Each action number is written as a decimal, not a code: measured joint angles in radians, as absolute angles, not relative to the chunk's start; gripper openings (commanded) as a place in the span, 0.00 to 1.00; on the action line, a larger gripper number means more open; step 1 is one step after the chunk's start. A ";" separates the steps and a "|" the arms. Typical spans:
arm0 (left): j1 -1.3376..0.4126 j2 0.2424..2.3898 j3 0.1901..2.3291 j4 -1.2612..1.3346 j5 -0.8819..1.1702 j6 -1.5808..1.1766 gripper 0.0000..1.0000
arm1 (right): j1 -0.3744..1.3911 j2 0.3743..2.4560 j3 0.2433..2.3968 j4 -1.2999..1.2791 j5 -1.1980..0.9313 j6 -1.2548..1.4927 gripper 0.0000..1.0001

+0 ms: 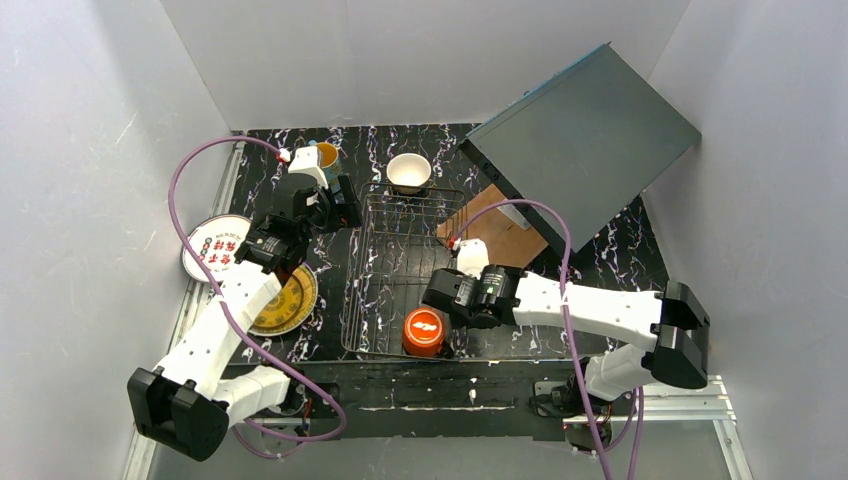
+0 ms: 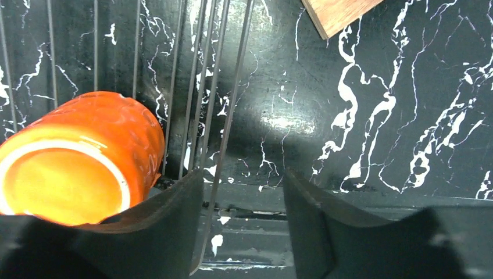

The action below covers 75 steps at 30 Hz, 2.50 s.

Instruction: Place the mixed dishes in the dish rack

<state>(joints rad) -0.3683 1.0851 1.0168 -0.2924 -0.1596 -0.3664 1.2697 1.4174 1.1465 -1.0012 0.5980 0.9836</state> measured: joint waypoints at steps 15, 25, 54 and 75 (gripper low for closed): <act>-0.368 1.085 1.017 -0.293 -0.161 -0.367 0.90 | 1.253 1.531 1.108 -0.868 0.550 0.941 0.24; -0.368 1.085 1.023 -0.296 -0.160 -0.367 0.90 | 1.247 1.534 1.201 -0.909 0.543 0.966 0.05; -0.368 1.112 1.025 -0.292 -0.160 -0.364 0.91 | 1.179 1.531 1.195 -0.898 0.547 0.878 0.69; -0.305 1.877 1.764 -0.377 0.067 -0.317 0.89 | 1.179 1.071 1.009 -0.589 0.539 0.587 0.98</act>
<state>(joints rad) -0.3054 1.8774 1.7638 -0.3771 0.0669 -0.3168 1.1790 1.0714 1.0092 -0.5888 0.5388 0.5865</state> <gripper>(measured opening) 0.899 0.981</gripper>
